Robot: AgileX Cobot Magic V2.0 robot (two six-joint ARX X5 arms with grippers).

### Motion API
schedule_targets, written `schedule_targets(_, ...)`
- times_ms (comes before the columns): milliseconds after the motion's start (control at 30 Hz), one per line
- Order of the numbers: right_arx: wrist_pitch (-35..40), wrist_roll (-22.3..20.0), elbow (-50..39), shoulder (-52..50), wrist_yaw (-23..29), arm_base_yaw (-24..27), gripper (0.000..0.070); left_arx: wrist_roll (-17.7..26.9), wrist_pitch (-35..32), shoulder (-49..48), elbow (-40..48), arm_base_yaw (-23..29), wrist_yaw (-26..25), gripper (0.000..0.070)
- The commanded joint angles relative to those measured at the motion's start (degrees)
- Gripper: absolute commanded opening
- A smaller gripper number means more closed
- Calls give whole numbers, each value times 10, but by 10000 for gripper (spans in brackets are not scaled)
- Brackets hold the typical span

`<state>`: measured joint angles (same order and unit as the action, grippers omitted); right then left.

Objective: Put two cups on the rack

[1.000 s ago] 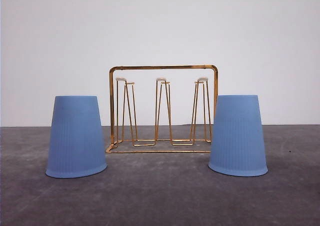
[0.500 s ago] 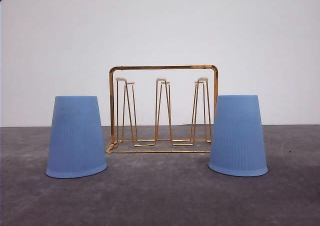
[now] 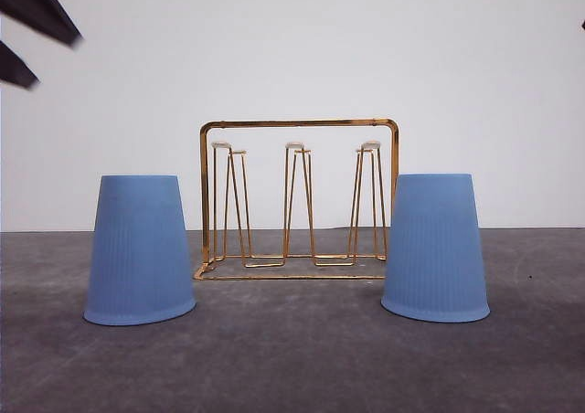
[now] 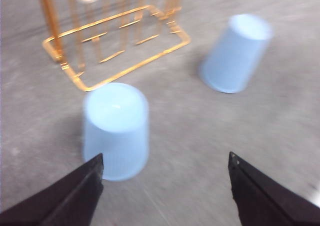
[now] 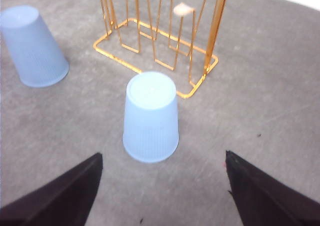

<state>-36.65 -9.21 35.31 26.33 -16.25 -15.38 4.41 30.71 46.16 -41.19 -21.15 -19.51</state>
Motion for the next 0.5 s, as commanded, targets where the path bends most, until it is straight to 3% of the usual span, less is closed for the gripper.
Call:
schedule_targets(0,10,-2,4,1,2,-3,500,-6,-29,27,-10,-6,9,535)
schedule_targets(67,12,-2,4,1,2,-3,500,-5,-62,60,-10,-10,18,567)
schedule_targets(233,12,-2,4,2,2,-3,500,3,-144,139,-10,-21,20,570)
schedule_targets(467,13,-2,4,2,2,-3,500,28,-197,235,-10,-39,52,570)
